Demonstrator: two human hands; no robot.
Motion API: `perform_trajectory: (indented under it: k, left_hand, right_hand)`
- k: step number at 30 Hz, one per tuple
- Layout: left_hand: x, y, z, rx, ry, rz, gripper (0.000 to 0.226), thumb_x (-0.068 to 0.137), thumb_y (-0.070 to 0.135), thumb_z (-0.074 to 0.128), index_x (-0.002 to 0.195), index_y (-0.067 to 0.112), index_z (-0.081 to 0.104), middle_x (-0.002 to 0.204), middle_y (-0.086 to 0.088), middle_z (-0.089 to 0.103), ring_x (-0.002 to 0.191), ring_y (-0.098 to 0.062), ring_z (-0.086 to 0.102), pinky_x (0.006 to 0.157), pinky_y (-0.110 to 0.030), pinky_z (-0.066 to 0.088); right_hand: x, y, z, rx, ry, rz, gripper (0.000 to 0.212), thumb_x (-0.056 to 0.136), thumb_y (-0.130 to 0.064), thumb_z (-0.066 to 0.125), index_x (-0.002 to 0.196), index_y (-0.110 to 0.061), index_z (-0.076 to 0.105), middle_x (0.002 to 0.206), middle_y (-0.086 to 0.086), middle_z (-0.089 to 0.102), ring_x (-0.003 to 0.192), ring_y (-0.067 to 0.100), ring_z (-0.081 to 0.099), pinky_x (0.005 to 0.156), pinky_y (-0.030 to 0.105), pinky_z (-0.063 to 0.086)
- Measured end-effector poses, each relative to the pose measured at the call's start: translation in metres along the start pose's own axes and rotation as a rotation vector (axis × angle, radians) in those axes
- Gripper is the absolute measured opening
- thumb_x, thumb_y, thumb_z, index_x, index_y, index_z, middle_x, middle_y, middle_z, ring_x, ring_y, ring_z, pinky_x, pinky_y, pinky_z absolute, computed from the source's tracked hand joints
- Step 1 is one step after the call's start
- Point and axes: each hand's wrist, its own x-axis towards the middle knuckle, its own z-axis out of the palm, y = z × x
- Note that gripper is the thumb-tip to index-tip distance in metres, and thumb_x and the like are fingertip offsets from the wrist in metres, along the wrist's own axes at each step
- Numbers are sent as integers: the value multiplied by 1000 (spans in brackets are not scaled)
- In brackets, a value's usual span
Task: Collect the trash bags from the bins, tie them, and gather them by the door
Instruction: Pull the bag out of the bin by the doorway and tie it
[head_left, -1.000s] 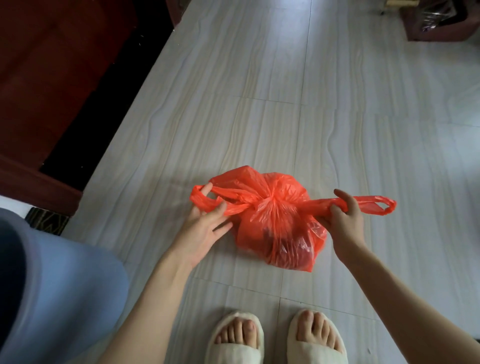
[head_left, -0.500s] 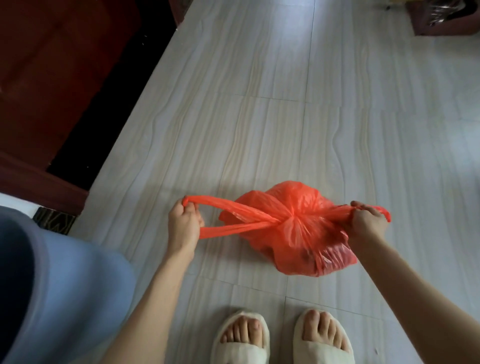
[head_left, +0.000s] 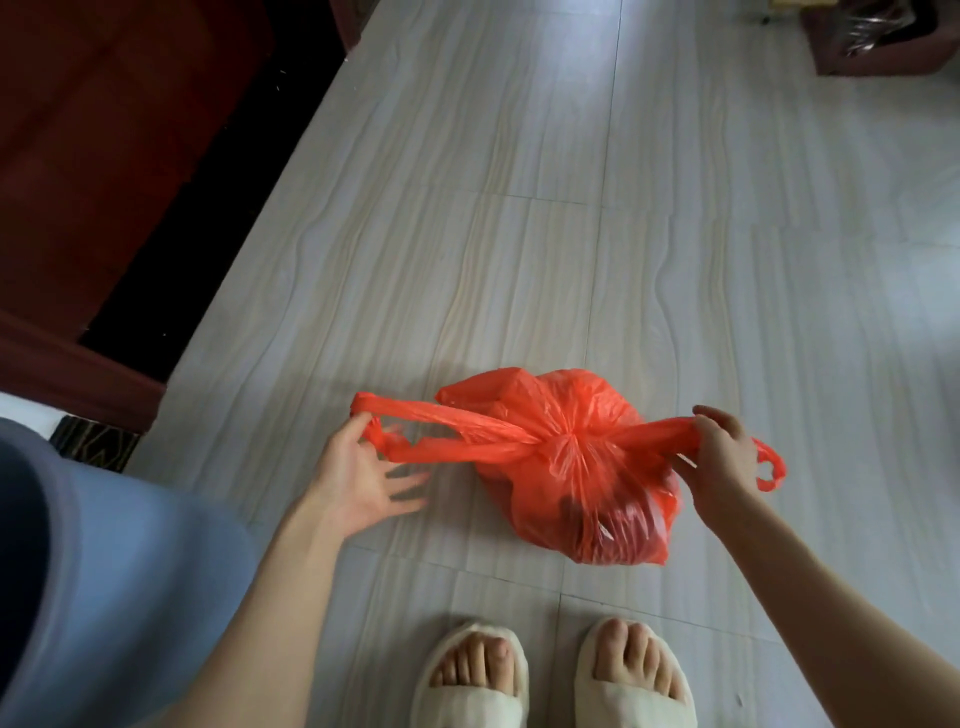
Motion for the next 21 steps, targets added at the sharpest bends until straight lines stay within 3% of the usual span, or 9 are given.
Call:
perform_trajectory:
  k: [2, 5, 7, 9, 11, 13, 16, 18, 21]
  left_hand:
    - [-7, -1, 7, -137, -242, -14, 47, 70, 43, 58, 105, 11, 59, 115, -20, 63, 107, -40, 60, 94, -53, 44]
    - [-8, -1, 18, -430, -458, 169, 40, 50, 21, 72, 84, 2, 65, 108, -22, 64, 104, -36, 63, 92, -45, 51]
    - [-5, 0, 25, -669, -399, 239, 48, 48, 15, 71, 90, -4, 59, 97, -22, 63, 95, -34, 64, 87, -42, 54]
    - [0, -10, 33, -754, -166, 216, 30, 67, 25, 59, 87, 3, 55, 87, -14, 59, 87, -28, 60, 84, -41, 50]
    - [4, -25, 44, -595, 82, 83, 38, 82, 49, 38, 76, 14, 53, 83, -7, 56, 79, -22, 55, 75, -33, 40]
    - [-2, -31, 54, -460, 125, -31, 63, 78, 71, 27, 78, 15, 55, 84, -8, 56, 73, -22, 51, 66, -29, 37]
    - [-13, -19, 72, -300, -88, 31, 81, 71, 82, 30, 93, 9, 59, 85, -12, 58, 71, -23, 52, 62, -30, 43]
    - [-17, -11, 81, -206, -297, 156, 80, 59, 80, 47, 97, 10, 60, 87, -9, 61, 74, -20, 57, 62, -32, 52]
    - [-10, -12, 75, 302, -385, 355, 71, 46, 50, 84, 102, 14, 59, 95, -1, 67, 78, -5, 64, 68, -19, 53]
  right_hand:
    - [-5, 2, 4, -38, -46, -41, 29, 91, -13, 43, 120, -9, 48, 107, 11, 49, 96, 23, 52, 75, 38, 51]
    - [-9, 0, 8, -71, -88, -81, 27, 91, -17, 46, 117, -11, 47, 111, 12, 49, 95, 22, 53, 88, 48, 50]
    - [-9, 0, 9, -55, -99, -64, 30, 91, -15, 46, 120, -9, 46, 112, 12, 49, 96, 23, 54, 88, 49, 50]
    - [-9, 1, 10, -27, -114, -26, 33, 91, -13, 46, 123, -10, 44, 115, 13, 49, 101, 26, 56, 86, 46, 52]
    - [-7, 4, 10, -24, -123, 13, 36, 91, -12, 46, 127, -10, 43, 121, 16, 49, 108, 30, 56, 85, 43, 53]
    - [-7, 5, 10, -22, -129, 39, 39, 91, -11, 46, 129, -9, 42, 126, 17, 49, 113, 33, 55, 82, 41, 53]
    - [-6, 5, 12, 8, -154, 44, 40, 90, -9, 46, 130, -7, 41, 129, 19, 48, 114, 34, 55, 75, 38, 54]
    - [-7, 4, 12, 40, -179, 43, 39, 91, -6, 44, 130, -7, 41, 130, 20, 47, 116, 35, 54, 74, 39, 54]
    - [-11, 3, 13, 69, -212, 51, 36, 92, -4, 42, 128, -5, 43, 128, 21, 49, 116, 36, 54, 71, 38, 54]
